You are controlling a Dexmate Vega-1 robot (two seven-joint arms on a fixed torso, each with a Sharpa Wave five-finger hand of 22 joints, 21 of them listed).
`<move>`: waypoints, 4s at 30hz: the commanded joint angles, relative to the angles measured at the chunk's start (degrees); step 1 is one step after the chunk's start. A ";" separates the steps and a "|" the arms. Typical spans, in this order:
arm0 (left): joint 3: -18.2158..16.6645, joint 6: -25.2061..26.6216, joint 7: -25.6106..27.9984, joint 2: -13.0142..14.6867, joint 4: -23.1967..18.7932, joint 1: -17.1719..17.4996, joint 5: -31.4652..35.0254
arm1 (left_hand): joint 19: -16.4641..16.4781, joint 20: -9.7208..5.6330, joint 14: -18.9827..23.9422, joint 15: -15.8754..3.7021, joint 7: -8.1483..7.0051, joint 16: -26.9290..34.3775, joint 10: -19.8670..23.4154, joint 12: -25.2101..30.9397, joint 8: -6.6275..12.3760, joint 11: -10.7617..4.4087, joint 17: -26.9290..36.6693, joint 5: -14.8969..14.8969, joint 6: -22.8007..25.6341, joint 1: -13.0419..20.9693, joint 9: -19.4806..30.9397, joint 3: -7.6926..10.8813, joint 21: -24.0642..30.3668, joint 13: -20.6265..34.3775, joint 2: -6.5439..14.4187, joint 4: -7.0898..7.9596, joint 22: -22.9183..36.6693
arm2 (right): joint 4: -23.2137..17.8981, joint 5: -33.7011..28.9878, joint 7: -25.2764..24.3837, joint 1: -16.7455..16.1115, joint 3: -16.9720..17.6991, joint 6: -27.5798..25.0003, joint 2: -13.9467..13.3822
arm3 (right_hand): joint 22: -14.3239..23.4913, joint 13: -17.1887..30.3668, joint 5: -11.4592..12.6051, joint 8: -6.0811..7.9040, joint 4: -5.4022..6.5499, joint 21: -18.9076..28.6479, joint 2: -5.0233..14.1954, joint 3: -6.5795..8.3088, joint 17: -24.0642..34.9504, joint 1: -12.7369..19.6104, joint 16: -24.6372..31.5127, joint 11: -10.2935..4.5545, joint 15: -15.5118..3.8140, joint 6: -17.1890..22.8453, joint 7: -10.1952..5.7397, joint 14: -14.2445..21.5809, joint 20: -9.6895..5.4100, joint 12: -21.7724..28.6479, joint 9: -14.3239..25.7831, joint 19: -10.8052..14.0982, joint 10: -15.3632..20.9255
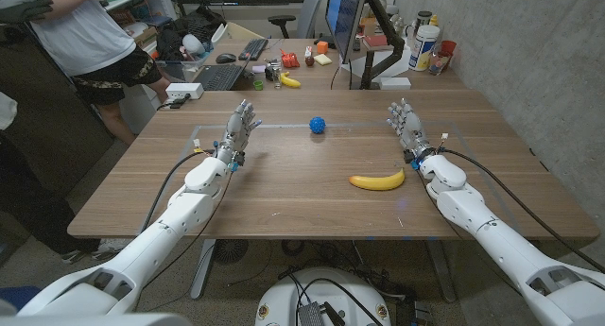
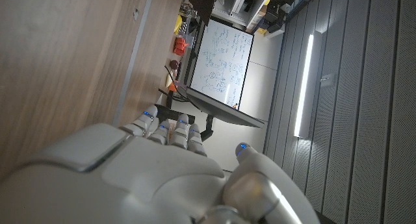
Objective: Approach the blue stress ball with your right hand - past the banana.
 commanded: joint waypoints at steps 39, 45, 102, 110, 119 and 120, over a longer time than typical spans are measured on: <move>-7.06 2.65 -2.06 -5.32 -2.92 3.93 7.62 | -5.90 -1.70 -5.38 0.15 -0.26 0.41 -5.53 0.44 0.46 -0.08 0.30 0.66 -9.27 0.04 0.15 0.63 0.47 0.29 7.55 0.02 0.22 | -2.42 -20.20 5.75 0.00 12.32 -5.24 9.87 | 0.11 0.31 0.24 0.94 -0.34 0.67 6.90 0.89 0.02 0.25 0.78 0.54 -2.35 2.65 -0.68 2.22 -5.62 0.85 0.29 1.68 2.00; -7.50 2.80 -1.67 -5.20 -4.34 4.97 7.94 | -5.87 -1.72 -5.35 0.15 -0.22 0.42 -5.49 0.45 0.47 -0.06 0.30 0.70 -9.23 0.04 0.15 0.65 0.49 0.29 7.55 0.02 0.23 | -3.97 -21.20 5.59 -0.46 12.54 -5.61 9.71 | 0.10 0.31 0.23 0.92 -0.35 0.60 6.89 0.97 0.01 0.29 0.68 0.53 -2.35 2.76 -0.68 2.17 -5.60 0.80 0.30 1.64 1.96; -8.20 2.77 0.49 -4.89 -8.69 8.25 9.96 | -5.95 -1.71 -5.35 0.18 -0.12 0.37 -5.46 0.43 0.45 0.13 0.31 1.02 -9.12 0.03 0.16 0.77 0.66 0.29 7.50 0.02 0.24 | -10.26 -32.97 3.00 2.62 10.28 -6.60 7.85 | 0.06 0.32 0.22 0.75 -0.61 0.13 6.92 2.18 -0.18 0.85 0.18 0.50 -2.55 3.65 -1.10 2.29 -5.75 0.66 0.31 1.79 2.38; -8.29 2.45 0.36 -4.92 -8.31 8.19 9.88 | -5.99 -1.74 -5.37 0.18 -0.15 0.36 -5.47 0.43 0.41 0.15 0.32 1.05 -9.19 0.03 0.15 0.78 0.67 0.29 7.50 0.02 0.24 | -10.64 -34.51 2.52 3.25 9.75 -6.69 7.94 | 0.05 0.31 0.21 0.72 -0.62 0.07 6.86 2.29 -0.19 0.89 0.14 0.51 -2.55 3.71 -1.10 2.28 -5.75 0.65 0.31 1.81 2.42; -8.26 2.30 0.28 -4.92 -8.08 8.06 9.84 | -5.99 -1.75 -5.37 0.16 -0.11 0.35 -5.53 0.40 0.42 0.16 0.32 1.09 -9.16 0.03 0.15 0.79 0.70 0.29 7.49 0.02 0.23 | -10.61 -35.11 2.53 3.77 9.60 -6.61 8.13 | 0.05 0.31 0.19 0.69 -0.64 0.01 6.81 2.44 -0.20 0.93 0.12 0.49 -2.64 3.77 -1.17 2.32 -5.79 0.64 0.32 1.87 2.50; -8.25 2.29 0.26 -4.92 -8.05 8.04 9.83 | -5.96 -1.75 -5.35 0.17 -0.11 0.36 -5.50 0.42 0.43 0.16 0.32 1.10 -9.14 0.03 0.15 0.79 0.72 0.29 7.49 0.02 0.23 | -10.59 -35.14 2.54 3.80 9.60 -6.62 8.15 | 0.05 0.31 0.18 0.68 -0.63 0.01 6.80 2.45 -0.20 0.93 0.12 0.45 -2.64 3.78 -1.16 2.32 -5.80 0.63 0.32 1.89 2.50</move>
